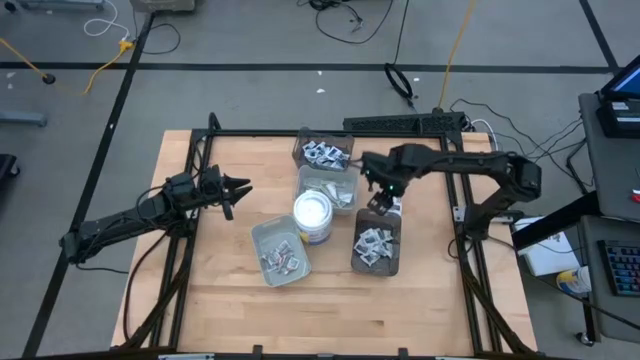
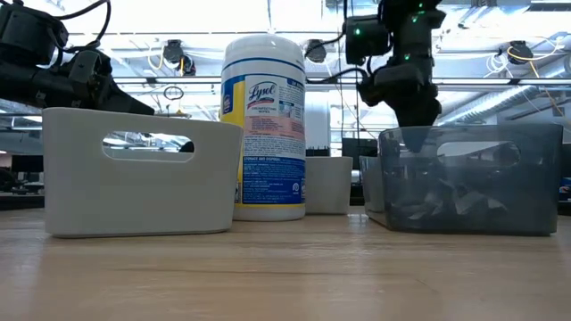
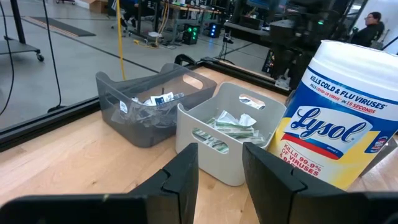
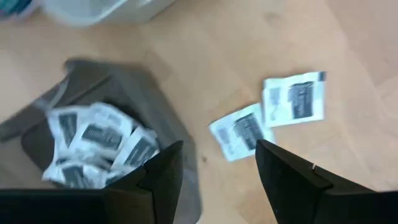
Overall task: Pick & Place First Aid Supplies
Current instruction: Put the towelette pack into the bottom transparent black bin
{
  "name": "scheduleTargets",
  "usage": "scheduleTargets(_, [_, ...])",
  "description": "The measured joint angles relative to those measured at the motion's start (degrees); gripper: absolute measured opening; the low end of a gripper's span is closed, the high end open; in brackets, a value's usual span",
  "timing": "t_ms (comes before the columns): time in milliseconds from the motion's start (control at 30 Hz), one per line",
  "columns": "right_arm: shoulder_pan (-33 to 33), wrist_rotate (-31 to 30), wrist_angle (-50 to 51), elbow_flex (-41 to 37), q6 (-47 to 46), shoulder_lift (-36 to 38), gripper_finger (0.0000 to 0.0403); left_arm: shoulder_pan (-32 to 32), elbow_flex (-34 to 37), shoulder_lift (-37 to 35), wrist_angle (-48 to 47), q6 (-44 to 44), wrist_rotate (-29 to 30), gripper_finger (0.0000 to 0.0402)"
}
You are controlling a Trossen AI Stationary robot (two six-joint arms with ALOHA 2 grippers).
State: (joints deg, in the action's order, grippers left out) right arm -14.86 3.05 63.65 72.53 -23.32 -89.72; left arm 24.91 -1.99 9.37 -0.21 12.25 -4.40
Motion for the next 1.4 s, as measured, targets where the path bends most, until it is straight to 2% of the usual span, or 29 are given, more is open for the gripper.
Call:
scheduleTargets(467, [-13.58,-1.48,-2.01,-1.17,0.53,-0.01,0.0192,0.00,0.01,0.00,0.00,-0.02,0.00,0.0129])
scheduleTargets(1000, [-14.05,-4.59,-22.65,-17.34,-5.15,-1.17,0.0192,-0.01,0.00,0.00,0.00,-0.01,0.00,0.0129])
scheduleTargets(1267, [-13.96,-4.52,-24.28,-20.48,-5.24,-3.26,0.0187,0.00,0.01,0.00,0.00,-0.01,0.00,0.0129])
scheduleTargets(1400, [-13.96,-4.49,-24.60,-20.37,-5.99,-3.94,0.0156,0.00,0.01,0.00,0.00,-0.02,0.00,0.0129])
